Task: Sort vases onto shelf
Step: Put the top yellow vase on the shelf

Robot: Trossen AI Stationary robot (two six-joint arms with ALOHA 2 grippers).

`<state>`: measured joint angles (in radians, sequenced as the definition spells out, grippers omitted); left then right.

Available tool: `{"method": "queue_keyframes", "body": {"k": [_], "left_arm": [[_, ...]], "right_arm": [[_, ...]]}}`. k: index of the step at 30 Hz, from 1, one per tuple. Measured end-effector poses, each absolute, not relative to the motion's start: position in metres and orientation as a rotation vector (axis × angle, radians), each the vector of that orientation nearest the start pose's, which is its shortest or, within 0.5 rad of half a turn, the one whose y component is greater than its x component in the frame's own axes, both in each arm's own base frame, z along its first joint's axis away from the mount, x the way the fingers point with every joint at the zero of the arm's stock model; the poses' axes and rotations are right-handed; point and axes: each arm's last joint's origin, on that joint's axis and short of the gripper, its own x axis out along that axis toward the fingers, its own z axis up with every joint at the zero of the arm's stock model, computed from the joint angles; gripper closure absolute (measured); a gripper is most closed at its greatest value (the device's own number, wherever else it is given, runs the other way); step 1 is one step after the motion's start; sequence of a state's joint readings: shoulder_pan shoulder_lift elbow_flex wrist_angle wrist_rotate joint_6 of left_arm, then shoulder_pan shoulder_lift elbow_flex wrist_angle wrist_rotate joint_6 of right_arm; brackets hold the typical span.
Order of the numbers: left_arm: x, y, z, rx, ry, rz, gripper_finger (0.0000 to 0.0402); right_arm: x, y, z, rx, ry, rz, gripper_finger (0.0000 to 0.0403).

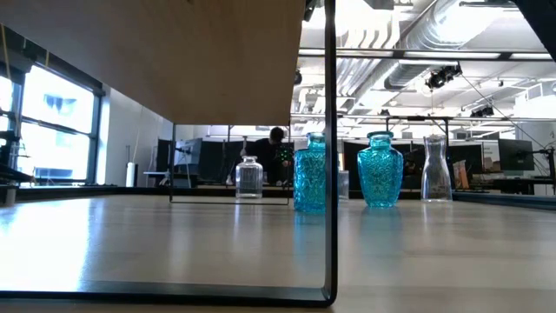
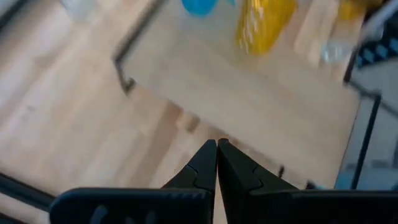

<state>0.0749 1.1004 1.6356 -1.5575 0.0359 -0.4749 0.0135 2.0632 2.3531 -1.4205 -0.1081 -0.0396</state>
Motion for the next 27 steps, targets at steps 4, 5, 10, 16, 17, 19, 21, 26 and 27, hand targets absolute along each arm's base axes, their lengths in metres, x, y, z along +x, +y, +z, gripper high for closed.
{"method": "queue_keyframes", "body": {"k": [4,5,10,16,17,19,21,26,27], "left_arm": [[0.152,0.001,0.404,-0.496,1.043,0.208,0.0396],[0.158,0.0,0.398,-0.496,1.034,0.186,0.0396],[0.184,-0.008,0.375,-0.497,0.948,0.028,0.0396],[0.2,-0.009,0.352,-0.491,0.895,-0.005,0.0396],[0.201,-0.008,0.348,-0.481,0.897,-0.004,0.0396],[0.202,-0.008,0.34,-0.44,0.907,-0.014,0.0396],[0.204,-0.008,0.332,-0.39,0.909,-0.001,0.0396],[0.206,-0.013,0.312,-0.196,0.915,0.105,0.0396],[0.207,-0.013,0.308,-0.157,0.907,0.14,0.0396]], "right_arm": [[0.404,0.009,0.376,0.016,1.128,0.133,0.0395],[0.404,0.009,0.376,0.016,1.128,0.133,0.0395],[0.404,0.009,0.376,0.019,1.127,0.138,0.0395],[0.404,0.009,0.376,0.025,1.127,0.147,0.0395],[0.404,0.009,0.376,0.025,1.127,0.147,0.0395],[0.404,0.009,0.376,0.025,1.126,0.147,0.0395],[0.404,0.009,0.377,0.026,1.12,0.146,0.0395],[0.407,0.006,0.378,0.068,1.091,0.116,0.0395],[0.407,0.006,0.378,0.077,1.089,0.109,0.0395]]}}
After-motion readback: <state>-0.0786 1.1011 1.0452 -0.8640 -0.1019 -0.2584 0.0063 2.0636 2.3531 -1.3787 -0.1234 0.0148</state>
